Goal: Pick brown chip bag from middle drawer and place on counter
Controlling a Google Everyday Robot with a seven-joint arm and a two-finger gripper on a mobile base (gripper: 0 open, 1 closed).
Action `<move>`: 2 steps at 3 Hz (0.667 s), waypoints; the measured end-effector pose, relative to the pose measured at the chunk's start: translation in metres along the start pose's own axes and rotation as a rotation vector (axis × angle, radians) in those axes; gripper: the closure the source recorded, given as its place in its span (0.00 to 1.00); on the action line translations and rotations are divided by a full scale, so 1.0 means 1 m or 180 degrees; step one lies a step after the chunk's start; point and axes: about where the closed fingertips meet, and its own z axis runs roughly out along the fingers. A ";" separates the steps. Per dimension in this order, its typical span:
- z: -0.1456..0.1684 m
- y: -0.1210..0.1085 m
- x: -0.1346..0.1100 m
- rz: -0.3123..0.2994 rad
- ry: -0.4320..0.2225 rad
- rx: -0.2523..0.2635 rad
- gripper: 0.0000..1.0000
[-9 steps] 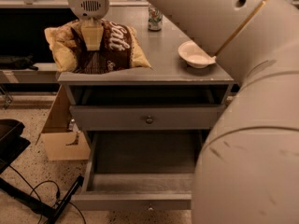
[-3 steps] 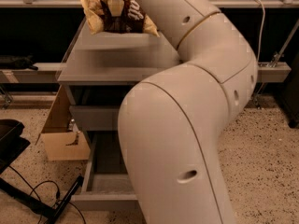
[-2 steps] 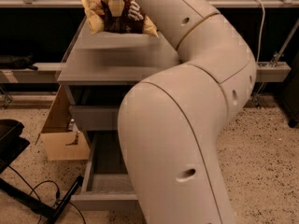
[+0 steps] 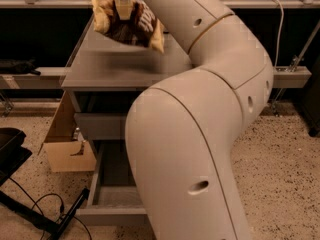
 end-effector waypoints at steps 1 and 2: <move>0.000 0.000 0.000 0.0000 0.0000 0.0000 0.00; 0.000 0.000 0.000 0.0000 0.0000 0.0001 0.00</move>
Offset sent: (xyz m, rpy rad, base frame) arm 0.0000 0.0000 0.0000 0.0000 0.0000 0.0000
